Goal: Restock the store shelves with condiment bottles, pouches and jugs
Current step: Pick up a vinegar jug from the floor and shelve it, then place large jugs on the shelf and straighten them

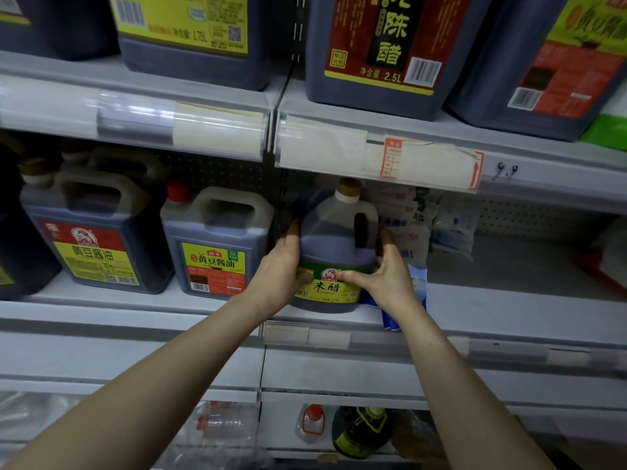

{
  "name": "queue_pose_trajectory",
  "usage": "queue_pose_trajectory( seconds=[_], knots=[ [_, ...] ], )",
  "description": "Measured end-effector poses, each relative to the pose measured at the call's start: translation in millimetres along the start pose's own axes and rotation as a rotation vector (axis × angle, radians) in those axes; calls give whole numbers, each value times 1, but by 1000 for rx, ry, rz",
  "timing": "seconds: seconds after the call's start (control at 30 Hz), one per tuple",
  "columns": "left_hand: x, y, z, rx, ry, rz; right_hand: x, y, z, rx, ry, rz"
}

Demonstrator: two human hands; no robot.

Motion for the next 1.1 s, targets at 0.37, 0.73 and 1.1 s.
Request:
queue_pose_trajectory(
  seconds=[0.37, 0.73, 1.1],
  knots=[
    [-1, -2, -17, 41, 42, -88, -8, -1, -19, 0, 64, 34],
    [11, 3, 36, 64, -116, -30, -3, -9, 5, 120, 23, 71],
    [-60, -44, 165, -85, -167, 26, 49, -69, 168, 326, 66, 92]
  ],
)
Point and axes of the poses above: each hand's wrist, its own z-axis away from the middle knuckle, its own y-axis out of the back of the hand, x = y × z, the point moved 7 cm from there along -z, towards the middle knuckle, and after that the axes turned 3 degrees about z, right-handed, at the moved point
